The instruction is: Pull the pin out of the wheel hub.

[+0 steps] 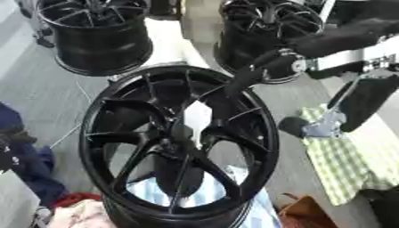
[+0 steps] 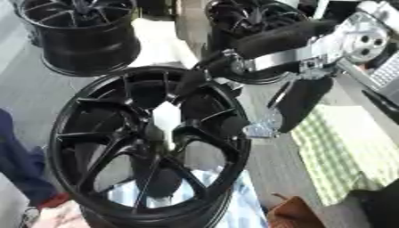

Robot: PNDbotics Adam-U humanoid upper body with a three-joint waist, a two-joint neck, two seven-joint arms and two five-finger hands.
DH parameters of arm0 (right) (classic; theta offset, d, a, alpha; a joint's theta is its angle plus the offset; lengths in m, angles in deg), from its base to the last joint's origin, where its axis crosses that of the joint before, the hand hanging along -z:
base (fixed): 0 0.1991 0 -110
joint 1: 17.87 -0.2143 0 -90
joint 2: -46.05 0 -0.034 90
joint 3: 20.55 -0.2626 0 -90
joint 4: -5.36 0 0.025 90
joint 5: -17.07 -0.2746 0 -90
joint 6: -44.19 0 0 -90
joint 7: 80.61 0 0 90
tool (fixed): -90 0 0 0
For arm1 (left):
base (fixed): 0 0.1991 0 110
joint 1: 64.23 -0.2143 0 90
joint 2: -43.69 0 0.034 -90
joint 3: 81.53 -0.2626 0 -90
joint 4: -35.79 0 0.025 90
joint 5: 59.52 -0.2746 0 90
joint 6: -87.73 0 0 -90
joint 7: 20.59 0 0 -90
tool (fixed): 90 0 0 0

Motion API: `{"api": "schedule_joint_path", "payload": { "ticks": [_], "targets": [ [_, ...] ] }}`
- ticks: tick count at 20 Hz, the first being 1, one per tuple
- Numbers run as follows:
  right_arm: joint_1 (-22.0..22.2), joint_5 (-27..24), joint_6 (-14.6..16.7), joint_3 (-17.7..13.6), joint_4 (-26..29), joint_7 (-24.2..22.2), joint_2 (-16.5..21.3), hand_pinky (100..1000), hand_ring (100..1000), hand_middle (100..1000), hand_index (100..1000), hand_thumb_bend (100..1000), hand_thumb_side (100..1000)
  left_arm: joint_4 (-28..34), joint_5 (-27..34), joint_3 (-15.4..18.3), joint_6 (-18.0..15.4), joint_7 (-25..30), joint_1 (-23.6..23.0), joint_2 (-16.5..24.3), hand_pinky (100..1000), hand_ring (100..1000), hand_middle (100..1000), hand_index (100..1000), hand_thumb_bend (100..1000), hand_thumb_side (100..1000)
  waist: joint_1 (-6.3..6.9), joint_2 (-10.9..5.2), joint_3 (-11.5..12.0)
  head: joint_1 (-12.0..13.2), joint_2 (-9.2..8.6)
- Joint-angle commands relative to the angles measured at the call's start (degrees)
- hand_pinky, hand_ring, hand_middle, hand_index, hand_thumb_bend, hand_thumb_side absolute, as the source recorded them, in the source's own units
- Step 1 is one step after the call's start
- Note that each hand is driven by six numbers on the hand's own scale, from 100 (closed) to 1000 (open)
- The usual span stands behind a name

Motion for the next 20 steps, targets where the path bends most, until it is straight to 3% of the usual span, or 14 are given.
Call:
{"api": "schedule_joint_path", "payload": {
  "ticks": [1,13,19,20],
  "targets": [
    [-1.1,2.0,-1.5,0.2,0.0,0.1,-1.0,918,943,953,1000,100,374,0.8,-0.1,-0.1,-0.1,0.3,0.5,0.9,685,1000,695,913,100,852,0.39,-0.3,0.2,-0.4,-0.15],
    [-3.2,6.7,0.8,2.4,-5.8,1.0,-6.3,915,949,971,1000,100,336,0.8,-0.1,-0.3,-0.1,0.7,0.6,0.7,686,1000,696,914,100,853,0.45,-0.16,0.9,-0.9,-0.15],
    [-3.5,7.3,1.7,2.7,-6.9,1.2,-6.9,915,949,971,1000,100,336,0.7,-0.1,-0.3,-0.1,0.7,0.6,0.7,686,1000,696,914,100,853,0.45,-0.17,0.9,-1.0,-0.15],
    [-3.8,7.6,1.7,2.9,-7.2,1.0,-7.4,914,951,972,1000,100,297,0.8,-0.1,-0.4,-0.1,0.7,0.7,0.7,687,1000,696,914,100,852,0.48,-0.14,1.3,-1.3,-0.15]
  ]
}}
